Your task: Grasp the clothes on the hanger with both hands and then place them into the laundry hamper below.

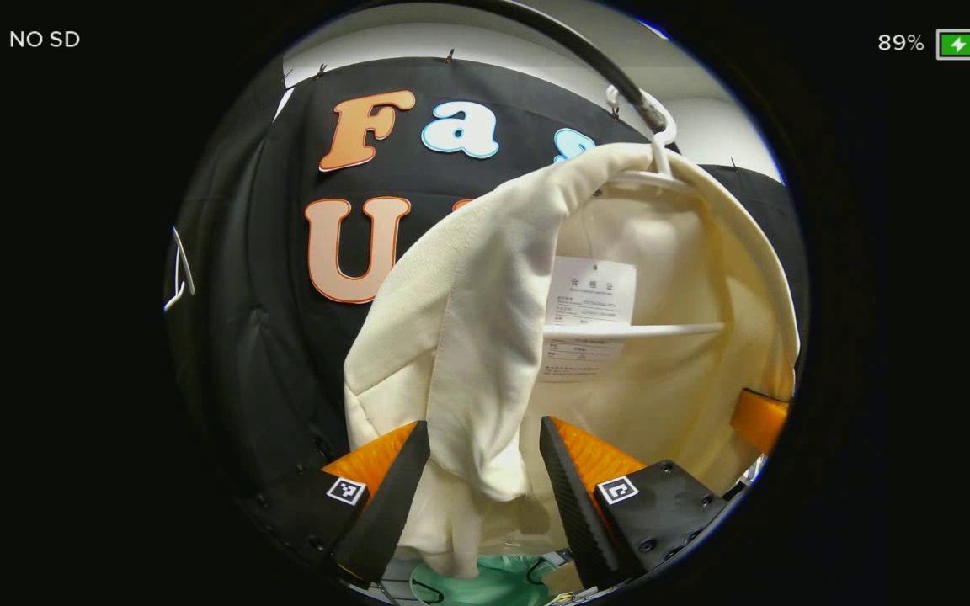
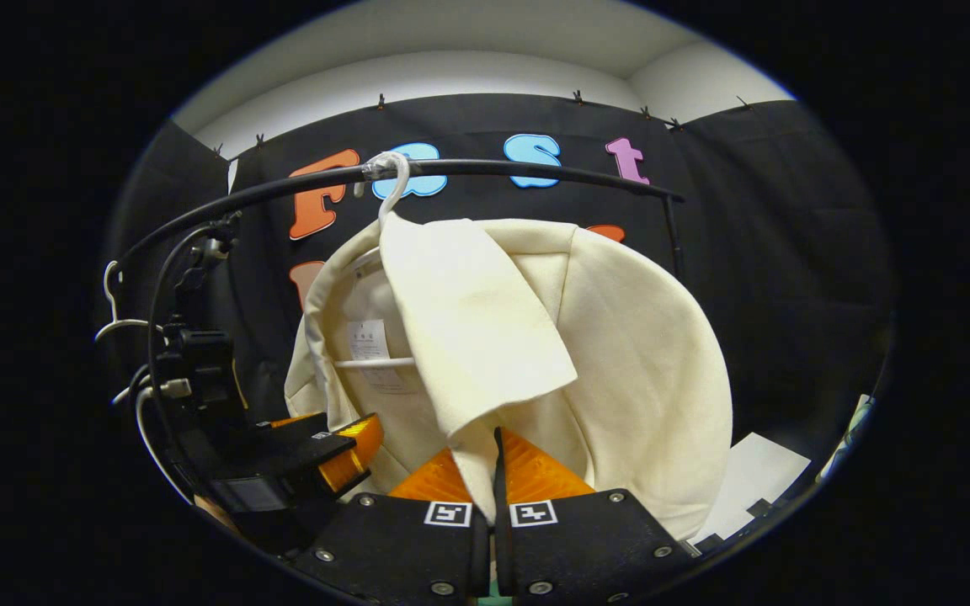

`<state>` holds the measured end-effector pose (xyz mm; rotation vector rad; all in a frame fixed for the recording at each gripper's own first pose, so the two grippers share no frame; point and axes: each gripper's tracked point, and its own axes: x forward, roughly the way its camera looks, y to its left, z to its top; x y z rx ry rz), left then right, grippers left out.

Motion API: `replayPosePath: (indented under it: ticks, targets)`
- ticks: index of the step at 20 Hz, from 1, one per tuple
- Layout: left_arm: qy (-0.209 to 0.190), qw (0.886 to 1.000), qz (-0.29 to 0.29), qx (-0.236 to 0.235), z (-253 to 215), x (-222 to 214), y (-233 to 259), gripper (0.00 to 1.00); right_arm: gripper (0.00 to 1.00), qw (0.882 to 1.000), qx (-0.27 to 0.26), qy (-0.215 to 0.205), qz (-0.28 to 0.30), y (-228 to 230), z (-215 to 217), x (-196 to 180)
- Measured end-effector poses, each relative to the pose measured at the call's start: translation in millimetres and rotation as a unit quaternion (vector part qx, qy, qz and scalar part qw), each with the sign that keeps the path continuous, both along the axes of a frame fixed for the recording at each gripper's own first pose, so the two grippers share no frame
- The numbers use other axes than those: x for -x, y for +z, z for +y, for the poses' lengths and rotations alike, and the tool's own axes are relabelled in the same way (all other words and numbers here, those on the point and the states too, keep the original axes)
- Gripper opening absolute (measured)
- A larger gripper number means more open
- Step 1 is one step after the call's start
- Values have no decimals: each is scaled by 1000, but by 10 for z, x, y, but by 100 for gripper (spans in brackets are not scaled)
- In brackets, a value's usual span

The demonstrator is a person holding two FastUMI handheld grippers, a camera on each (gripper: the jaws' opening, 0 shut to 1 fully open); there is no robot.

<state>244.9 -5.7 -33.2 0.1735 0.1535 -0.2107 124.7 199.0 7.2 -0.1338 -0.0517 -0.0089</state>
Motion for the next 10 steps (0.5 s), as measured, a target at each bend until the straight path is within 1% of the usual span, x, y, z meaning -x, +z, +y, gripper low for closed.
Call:
replayPosePath:
  ticks: [2, 3, 6, 7, 8, 10]
  targets:
    - [1, 1000, 4, -2, -21, -25, -49, 80, 2, 1000, 3, 0, 0, 10, -1, 5]
    - [13, 1000, 1, -8, 36, -34, -46, 75, 2, 1000, 4, 0, 1, 8, -5, 9]
    - [17, 1000, 0, -25, 93, -15, -45, 14, 2, 1000, 6, 0, -3, 82, -4, 28]
    - [7, 1000, -3, -24, 83, -6, -31, 14, 2, 1000, 8, -2, -5, 115, -18, 48]
    - [-6, 1000, -3, -16, 43, 23, -27, 8, 2, 1000, 10, -3, -7, 138, -31, 45]
    - [-16, 1000, -5, 9, 84, 86, 26, 3, 2, 1000, 13, -7, -11, 177, -76, 52]
